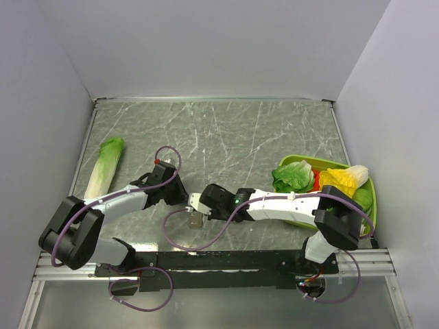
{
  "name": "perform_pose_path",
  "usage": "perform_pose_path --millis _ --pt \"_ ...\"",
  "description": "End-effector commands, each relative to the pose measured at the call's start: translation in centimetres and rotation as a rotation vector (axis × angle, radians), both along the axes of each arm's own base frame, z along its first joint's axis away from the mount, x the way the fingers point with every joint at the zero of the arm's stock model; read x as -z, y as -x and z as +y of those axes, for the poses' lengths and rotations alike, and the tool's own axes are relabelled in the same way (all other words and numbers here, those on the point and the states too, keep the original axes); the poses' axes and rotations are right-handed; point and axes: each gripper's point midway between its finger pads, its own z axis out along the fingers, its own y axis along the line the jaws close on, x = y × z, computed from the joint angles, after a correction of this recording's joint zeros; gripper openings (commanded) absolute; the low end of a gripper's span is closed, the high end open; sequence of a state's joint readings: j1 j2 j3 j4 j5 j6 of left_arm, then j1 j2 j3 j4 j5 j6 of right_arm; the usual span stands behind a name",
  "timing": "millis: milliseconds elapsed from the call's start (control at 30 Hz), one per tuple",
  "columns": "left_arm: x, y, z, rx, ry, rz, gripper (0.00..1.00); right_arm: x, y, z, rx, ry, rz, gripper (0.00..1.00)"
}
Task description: Unload the batteries from the remote control
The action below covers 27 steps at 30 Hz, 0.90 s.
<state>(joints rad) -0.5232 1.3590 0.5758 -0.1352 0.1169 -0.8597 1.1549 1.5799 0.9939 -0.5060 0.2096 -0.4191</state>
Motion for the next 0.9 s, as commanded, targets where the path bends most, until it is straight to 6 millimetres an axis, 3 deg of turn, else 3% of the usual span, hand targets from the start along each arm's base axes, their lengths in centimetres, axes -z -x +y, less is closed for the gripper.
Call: perform_pose_path --millis 0,133,667,867 --pt "0.6 0.8 -0.6 0.021 0.011 0.03 0.24 0.5 -0.8 1.6 0.067 -0.159 -0.012 0.0" --pt "0.6 0.8 -0.6 0.018 0.01 0.032 0.24 0.4 -0.5 2.1 0.049 -0.239 0.008 0.0" --pt "0.6 0.8 -0.5 0.017 0.002 0.036 0.24 1.0 -0.6 2.4 0.025 -0.228 0.015 0.0" --pt "-0.2 0.5 -0.5 0.015 0.0 0.019 0.29 -2.0 -1.2 1.7 0.066 -0.206 -0.034 0.0"
